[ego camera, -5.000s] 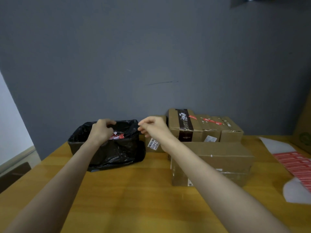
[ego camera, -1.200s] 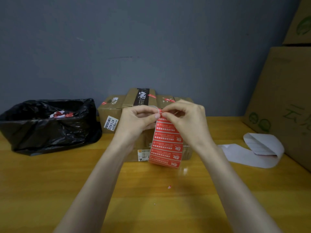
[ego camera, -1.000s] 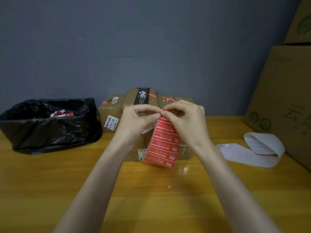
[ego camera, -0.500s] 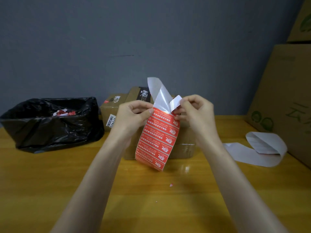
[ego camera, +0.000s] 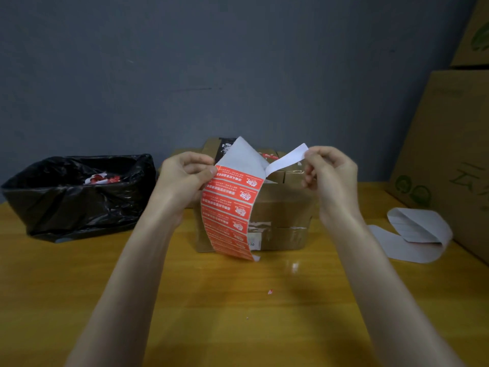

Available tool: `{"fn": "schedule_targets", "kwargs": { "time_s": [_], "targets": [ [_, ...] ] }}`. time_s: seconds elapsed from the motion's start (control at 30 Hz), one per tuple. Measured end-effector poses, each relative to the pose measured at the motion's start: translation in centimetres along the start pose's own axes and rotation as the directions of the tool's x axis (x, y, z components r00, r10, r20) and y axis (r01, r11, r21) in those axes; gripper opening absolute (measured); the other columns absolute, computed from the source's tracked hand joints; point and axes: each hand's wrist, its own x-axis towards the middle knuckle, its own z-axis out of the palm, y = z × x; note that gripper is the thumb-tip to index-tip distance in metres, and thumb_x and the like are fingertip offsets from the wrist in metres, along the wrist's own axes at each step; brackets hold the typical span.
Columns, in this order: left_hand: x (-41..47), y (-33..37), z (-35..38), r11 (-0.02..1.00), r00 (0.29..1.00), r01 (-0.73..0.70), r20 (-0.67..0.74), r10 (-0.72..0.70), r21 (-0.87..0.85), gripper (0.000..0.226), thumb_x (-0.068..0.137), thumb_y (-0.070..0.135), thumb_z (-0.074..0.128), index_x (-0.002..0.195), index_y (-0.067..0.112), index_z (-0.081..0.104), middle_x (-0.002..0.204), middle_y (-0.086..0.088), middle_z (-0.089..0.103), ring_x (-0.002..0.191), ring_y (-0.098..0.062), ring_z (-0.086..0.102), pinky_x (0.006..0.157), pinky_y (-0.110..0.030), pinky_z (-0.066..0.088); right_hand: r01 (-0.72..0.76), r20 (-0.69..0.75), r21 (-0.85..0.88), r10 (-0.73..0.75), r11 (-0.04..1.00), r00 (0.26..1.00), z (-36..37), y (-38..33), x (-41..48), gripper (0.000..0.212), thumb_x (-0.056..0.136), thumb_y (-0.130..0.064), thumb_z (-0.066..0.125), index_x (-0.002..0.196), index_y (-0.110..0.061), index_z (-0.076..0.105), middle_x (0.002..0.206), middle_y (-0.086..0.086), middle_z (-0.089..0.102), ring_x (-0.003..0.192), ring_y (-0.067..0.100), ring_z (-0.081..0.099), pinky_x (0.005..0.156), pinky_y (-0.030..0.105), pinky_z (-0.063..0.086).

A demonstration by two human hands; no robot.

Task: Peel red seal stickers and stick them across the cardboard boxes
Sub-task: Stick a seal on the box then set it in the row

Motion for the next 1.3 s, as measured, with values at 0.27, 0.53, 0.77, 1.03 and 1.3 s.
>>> {"fn": "schedule_targets", "kwargs": {
  "time_s": [0.27,0.53,0.77,1.03,1.3],
  "targets": [
    [0.2,0.8,-3.7,0.994,0.993,-0.082,-0.083,0.088,0.071,0.019,0.088,0.001,0.058,0.077,0.016,0.06,0.063,0.005,0.067,0.049,-0.002,0.061,0.049,-0.016,0.05,0.021,0.048,0.086,-0.025,0.996,0.999,-0.5,-0.6,0.0,0.011,0.09,-0.002,0.053,0.085,-0.006,0.062,0.063,0.003,0.063,0.051,0.011,0.054,0.048,0.018,0.044],
    [-0.1,1.1,-8.3,0.898,0.958,0.005,-0.259,0.121,0.44,0.017,0.092,0.006,0.054,0.082,0.012,0.066,0.074,-0.007,0.06,0.065,-0.023,0.058,0.06,-0.026,0.052,0.006,0.11,0.107,-0.018,0.994,0.994,-0.6,-0.8,0.0,0.014,0.09,-0.001,0.052,0.097,0.002,0.064,0.078,0.008,0.068,0.069,0.012,0.068,0.066,0.021,0.055],
    [0.9,-1.2,-9.0,0.648,0.971,0.237,-0.189,-0.144,0.724,0.031,0.092,0.003,0.049,0.068,0.018,0.062,0.084,-0.013,0.061,0.081,-0.03,0.057,0.078,-0.037,0.046,0.044,0.149,-0.073,-0.033,0.996,0.988,-1.0,-0.9,0.1,0.015,0.09,-0.016,0.059,0.079,-0.008,0.065,0.057,-0.004,0.063,0.055,0.005,0.06,0.055,0.017,0.047],
    [1.1,-1.0,-7.1,0.58,0.992,0.1,-0.13,0.01,0.809,0.022,0.086,0.007,0.061,0.108,0.009,0.066,0.118,-0.013,0.061,0.112,-0.03,0.053,0.093,-0.034,0.039,0.345,0.401,-0.531,-0.129,0.774,0.907,-2.3,-1.0,1.3,0.026,0.079,-0.023,0.073,0.102,-0.022,0.062,0.074,-0.012,0.07,0.077,-0.003,0.06,0.073,0.018,0.042],
    [0.4,-0.1,-2.0,0.675,0.958,-0.277,0.147,0.244,0.684,0.02,0.091,0.015,0.058,0.109,0.011,0.065,0.099,0.004,0.061,0.095,-0.01,0.056,0.083,-0.02,0.038,0.554,0.558,-0.577,-0.206,0.6,0.804,-3.1,-1.5,1.3,0.028,0.075,-0.024,0.076,0.098,-0.024,0.061,0.075,-0.023,0.061,0.081,-0.009,0.057,0.081,0.014,0.04]
  ]
}}
